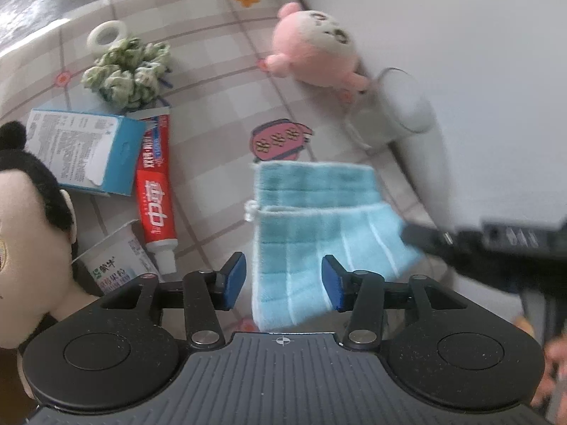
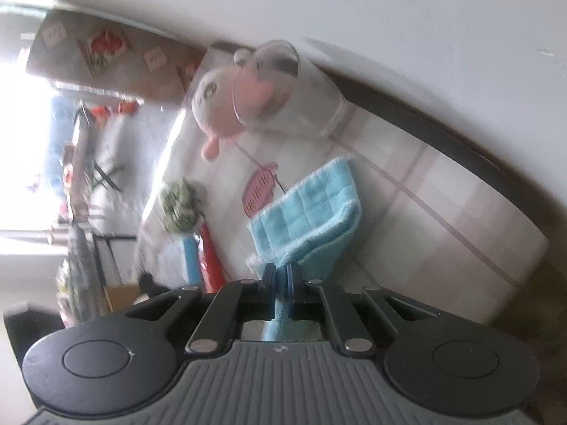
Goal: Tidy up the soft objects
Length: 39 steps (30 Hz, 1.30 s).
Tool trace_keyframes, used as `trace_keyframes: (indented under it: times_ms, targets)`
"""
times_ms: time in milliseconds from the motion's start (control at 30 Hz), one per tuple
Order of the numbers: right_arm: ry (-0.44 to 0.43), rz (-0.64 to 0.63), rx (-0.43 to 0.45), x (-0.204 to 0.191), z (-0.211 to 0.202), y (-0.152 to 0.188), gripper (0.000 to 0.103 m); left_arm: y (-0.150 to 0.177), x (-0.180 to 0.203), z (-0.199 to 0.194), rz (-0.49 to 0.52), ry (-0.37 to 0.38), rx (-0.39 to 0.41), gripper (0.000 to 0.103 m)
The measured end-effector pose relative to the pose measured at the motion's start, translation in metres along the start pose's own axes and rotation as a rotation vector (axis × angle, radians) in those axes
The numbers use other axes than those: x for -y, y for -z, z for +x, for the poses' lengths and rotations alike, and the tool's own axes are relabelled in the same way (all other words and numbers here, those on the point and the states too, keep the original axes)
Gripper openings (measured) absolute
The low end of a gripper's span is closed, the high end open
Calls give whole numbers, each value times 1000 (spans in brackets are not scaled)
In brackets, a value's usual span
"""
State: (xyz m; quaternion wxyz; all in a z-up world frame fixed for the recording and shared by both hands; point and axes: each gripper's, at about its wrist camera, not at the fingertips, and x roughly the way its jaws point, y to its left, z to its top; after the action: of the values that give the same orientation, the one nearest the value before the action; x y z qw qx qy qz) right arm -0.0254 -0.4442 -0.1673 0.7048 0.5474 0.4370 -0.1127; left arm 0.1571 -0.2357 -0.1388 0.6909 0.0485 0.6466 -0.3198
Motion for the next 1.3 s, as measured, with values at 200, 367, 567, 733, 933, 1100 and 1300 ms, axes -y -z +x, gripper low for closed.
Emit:
trace_keyframes:
  times_ms: [200, 367, 567, 733, 933, 1100, 1300]
  targets:
    - [-48, 100, 50, 6, 10, -12, 6, 2, 15, 3, 74, 44, -31, 55]
    - [-67, 166, 107, 12, 15, -21, 6, -2, 25, 14, 151, 40, -58, 59]
    - [-28, 79, 96, 0, 17, -22, 7, -8, 31, 30, 205, 48, -107, 59]
    - [146, -366, 73, -38, 3, 14, 22, -13, 19, 43, 109, -17, -153, 57]
    - [289, -1094, -42, -79, 31, 91, 66, -23, -1, 44, -34, -59, -123, 56]
    - [383, -1449, -108, -76, 68, 135, 64, -27, -1, 51, -39, -85, -103, 55]
    - [438, -1561, -173, -67, 97, 144, 20, -27, -4, 60, -82, -100, -114, 55]
